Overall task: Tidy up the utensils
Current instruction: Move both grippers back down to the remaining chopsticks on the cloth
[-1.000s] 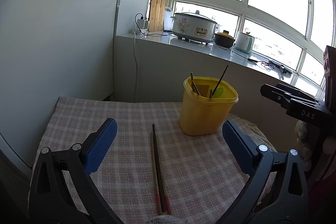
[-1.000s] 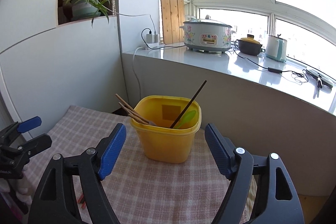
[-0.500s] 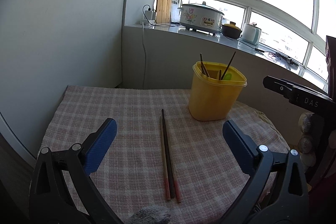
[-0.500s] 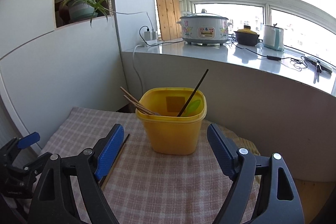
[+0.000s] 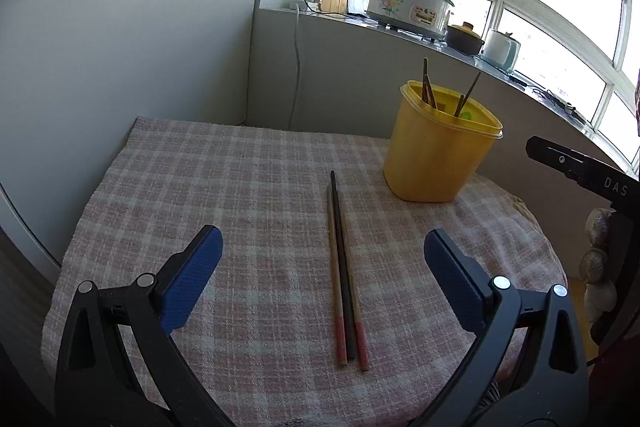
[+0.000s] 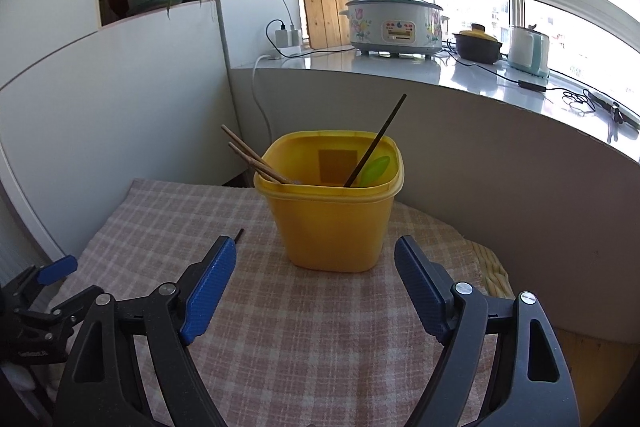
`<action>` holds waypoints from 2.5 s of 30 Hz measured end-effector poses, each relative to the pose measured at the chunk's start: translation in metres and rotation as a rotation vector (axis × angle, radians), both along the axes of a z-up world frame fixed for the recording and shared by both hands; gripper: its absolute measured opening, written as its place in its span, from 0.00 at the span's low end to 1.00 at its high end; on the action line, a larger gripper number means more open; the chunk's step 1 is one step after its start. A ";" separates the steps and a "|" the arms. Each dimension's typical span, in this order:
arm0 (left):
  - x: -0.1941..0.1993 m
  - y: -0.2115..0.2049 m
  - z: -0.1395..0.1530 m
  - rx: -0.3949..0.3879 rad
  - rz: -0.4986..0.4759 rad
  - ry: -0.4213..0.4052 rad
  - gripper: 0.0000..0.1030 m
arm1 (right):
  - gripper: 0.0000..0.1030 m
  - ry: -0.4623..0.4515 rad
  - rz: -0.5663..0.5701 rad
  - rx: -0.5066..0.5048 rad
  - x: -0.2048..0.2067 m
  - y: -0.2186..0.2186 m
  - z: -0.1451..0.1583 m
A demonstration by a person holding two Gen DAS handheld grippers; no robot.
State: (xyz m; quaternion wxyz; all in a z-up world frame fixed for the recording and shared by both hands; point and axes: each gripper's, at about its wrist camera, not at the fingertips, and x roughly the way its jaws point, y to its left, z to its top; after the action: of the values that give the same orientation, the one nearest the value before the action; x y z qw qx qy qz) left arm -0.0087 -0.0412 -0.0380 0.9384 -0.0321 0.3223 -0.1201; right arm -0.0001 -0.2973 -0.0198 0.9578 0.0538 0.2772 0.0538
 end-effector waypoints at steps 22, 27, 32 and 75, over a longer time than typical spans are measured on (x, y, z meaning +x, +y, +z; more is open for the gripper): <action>0.027 0.002 -0.041 -0.112 -0.017 0.135 0.75 | 0.79 0.112 0.068 0.107 0.021 0.002 -0.045; 0.029 0.002 -0.046 -0.098 -0.024 0.149 0.67 | 0.79 0.149 0.097 0.103 0.028 0.008 -0.050; 0.034 0.001 -0.051 -0.076 -0.043 0.168 0.59 | 0.79 0.188 0.139 0.103 0.033 0.015 -0.055; 0.108 -0.040 -0.098 0.205 -0.225 0.293 0.29 | 0.64 0.337 0.195 0.176 0.034 0.013 -0.075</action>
State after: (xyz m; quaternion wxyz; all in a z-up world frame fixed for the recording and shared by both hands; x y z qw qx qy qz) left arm 0.0996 -0.0809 -0.1361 0.8606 0.0825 0.4675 -0.1846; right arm 0.0341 -0.2840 -0.0953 0.8798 0.1182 0.4316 0.1605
